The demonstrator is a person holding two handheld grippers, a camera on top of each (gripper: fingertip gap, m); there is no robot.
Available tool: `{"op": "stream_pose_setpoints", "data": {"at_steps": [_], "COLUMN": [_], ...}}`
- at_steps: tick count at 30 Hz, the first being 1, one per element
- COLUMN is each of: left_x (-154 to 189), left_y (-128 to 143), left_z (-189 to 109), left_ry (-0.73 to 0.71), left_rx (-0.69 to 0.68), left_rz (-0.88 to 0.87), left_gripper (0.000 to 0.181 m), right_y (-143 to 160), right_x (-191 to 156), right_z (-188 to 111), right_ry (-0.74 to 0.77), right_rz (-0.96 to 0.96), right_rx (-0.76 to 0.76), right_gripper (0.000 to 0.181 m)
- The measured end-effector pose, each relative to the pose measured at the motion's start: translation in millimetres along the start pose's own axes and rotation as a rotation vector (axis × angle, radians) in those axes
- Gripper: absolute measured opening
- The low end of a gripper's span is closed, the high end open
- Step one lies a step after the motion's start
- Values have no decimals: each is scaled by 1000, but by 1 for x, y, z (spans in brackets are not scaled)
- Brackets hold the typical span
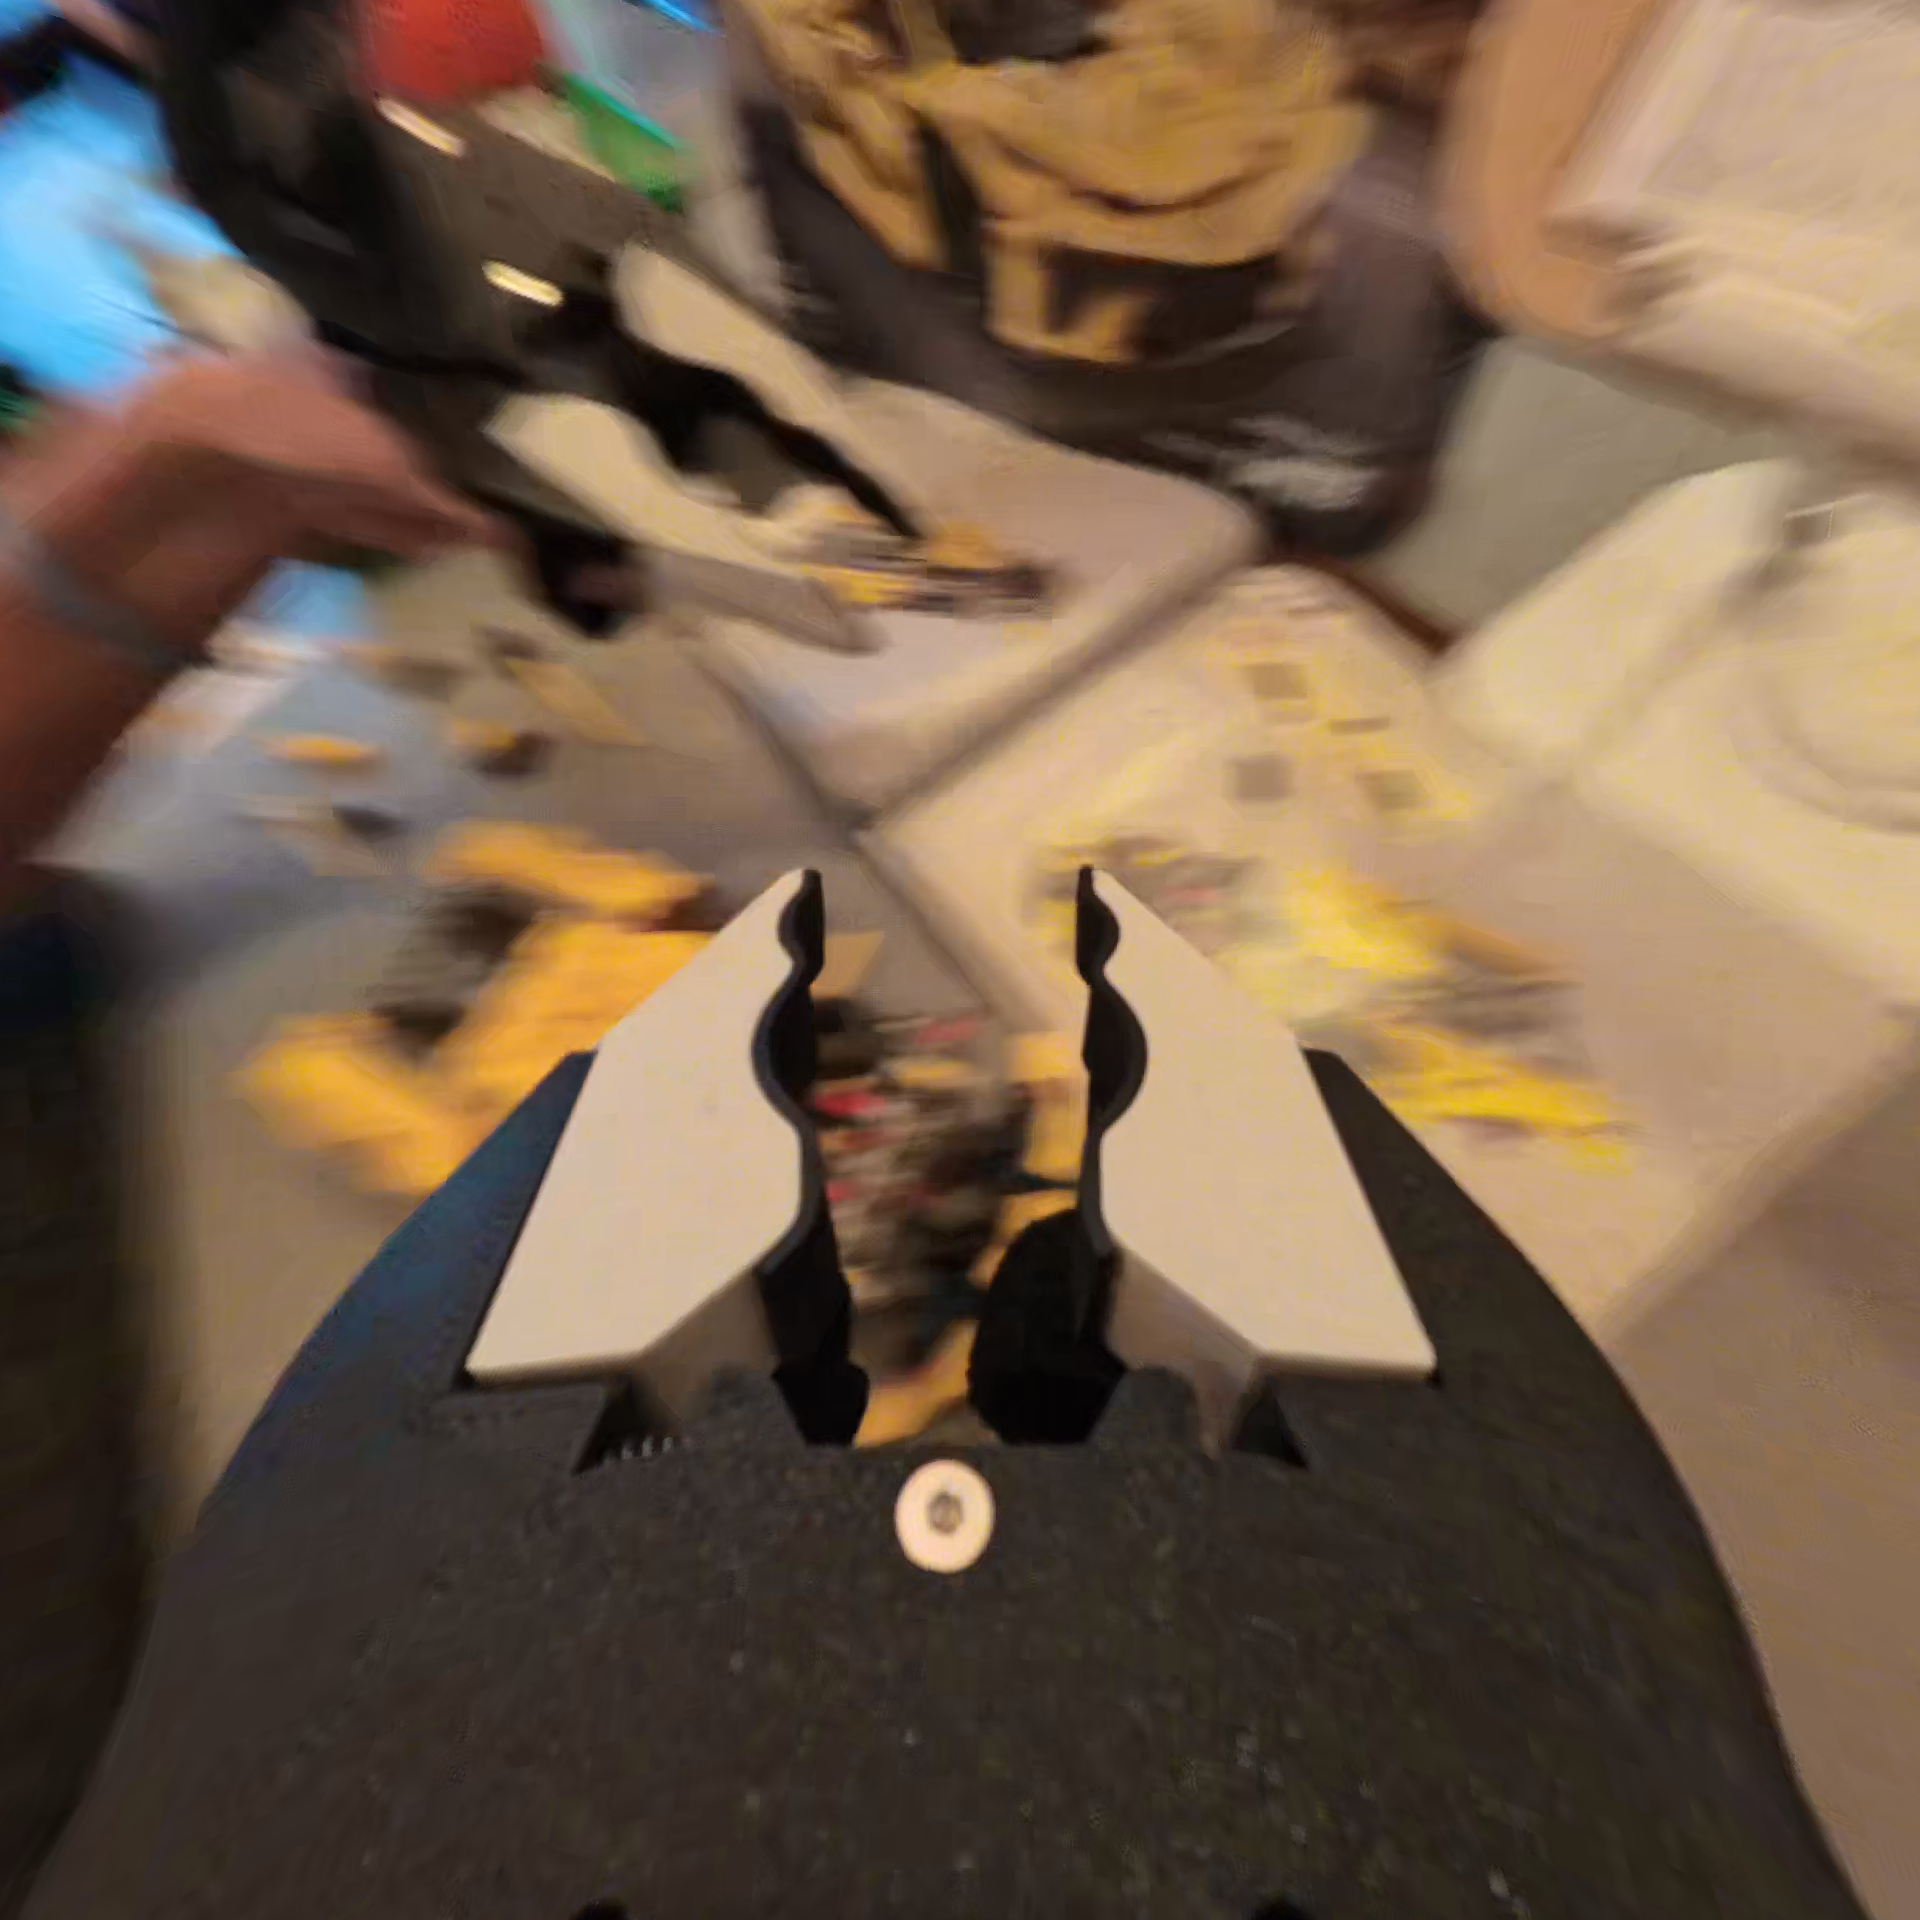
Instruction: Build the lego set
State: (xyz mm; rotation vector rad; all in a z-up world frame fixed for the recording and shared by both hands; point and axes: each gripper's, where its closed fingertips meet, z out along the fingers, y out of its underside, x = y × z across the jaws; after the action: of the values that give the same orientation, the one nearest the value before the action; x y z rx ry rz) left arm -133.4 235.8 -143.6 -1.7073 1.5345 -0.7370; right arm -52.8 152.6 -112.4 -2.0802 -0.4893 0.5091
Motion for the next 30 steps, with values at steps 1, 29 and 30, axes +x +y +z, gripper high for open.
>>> {"op": "stream_pose_setpoints", "data": {"at_steps": [1, 29, 30], "left_x": [-6, -57, -57], "left_y": [-1, 56, 56], "left_z": [17, 48, 48], "left_ry": [13, -171, -168], "left_rx": [-33, -28, -25], "left_rz": [-14, -425, -430], "left_gripper": [40, 38, 38], "right_y": [6, 84, 84], "right_x": [41, 148, 148], "right_z": [16, 50, 50], "right_ry": [114, 332, 333], "right_rz": [-68, 7, 15], "right_rx": [-48, -286, -281], "right_gripper": [47, 0, 0]}}
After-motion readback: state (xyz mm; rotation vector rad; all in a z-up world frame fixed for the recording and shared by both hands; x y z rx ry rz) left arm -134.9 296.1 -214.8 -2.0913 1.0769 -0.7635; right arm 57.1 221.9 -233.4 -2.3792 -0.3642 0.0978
